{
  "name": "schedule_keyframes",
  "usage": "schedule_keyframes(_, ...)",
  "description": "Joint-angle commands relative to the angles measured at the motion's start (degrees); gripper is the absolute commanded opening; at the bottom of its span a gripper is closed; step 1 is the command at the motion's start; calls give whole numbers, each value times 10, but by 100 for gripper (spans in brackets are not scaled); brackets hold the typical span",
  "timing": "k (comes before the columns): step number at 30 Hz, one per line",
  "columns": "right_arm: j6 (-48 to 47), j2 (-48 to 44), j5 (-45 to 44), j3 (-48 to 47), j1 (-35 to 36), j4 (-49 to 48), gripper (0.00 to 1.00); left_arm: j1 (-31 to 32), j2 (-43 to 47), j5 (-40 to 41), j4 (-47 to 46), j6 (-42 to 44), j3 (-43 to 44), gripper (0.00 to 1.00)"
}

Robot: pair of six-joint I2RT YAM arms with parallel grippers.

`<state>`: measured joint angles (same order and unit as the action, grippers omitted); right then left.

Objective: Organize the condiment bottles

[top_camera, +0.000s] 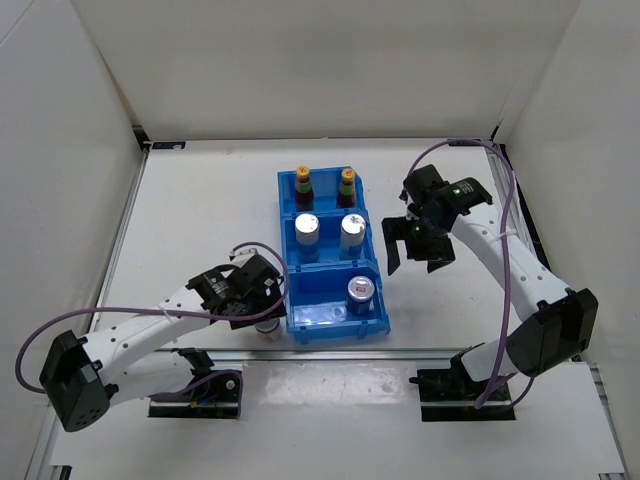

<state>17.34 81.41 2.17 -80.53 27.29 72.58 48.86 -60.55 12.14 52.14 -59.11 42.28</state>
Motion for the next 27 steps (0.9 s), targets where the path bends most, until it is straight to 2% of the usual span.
schedule_keyframes(1,-4,-3,17,3,-1,-9,100,0,27,-34,-15,-7,9,85)
schedule_keyframes(2,-4,-3,17,8,-1,-9,100,0,35,-34,-15,-1,9,74)
schedule_keyframes(4,-4,-3,17,8,-1,-9,100,0,42,-34,-9,5,22,61)
schedule_keyframes(6,-4,-3,17,8,-1,-9,100,0,49,-19,9,18,35,44)
schedule_keyframes(9,-4,-3,17,8,-1,-15,100,0,61,18,62,23,83,27)
schedule_keyframes(13,-4,-3,17,8,-1,-15,100,0,62,79,116,44,164,11)
schedule_keyframes(16,-4,-3,17,8,-1,-15,100,0,55,101,139,69,217,11)
schedule_keyframes(22,-4,-3,17,8,-1,-15,100,0,-17,108,132,132,343,11)
schedule_keyframes(27,-4,2,12,8,-1,-15,100,45,-98,113,98,156,399,11)
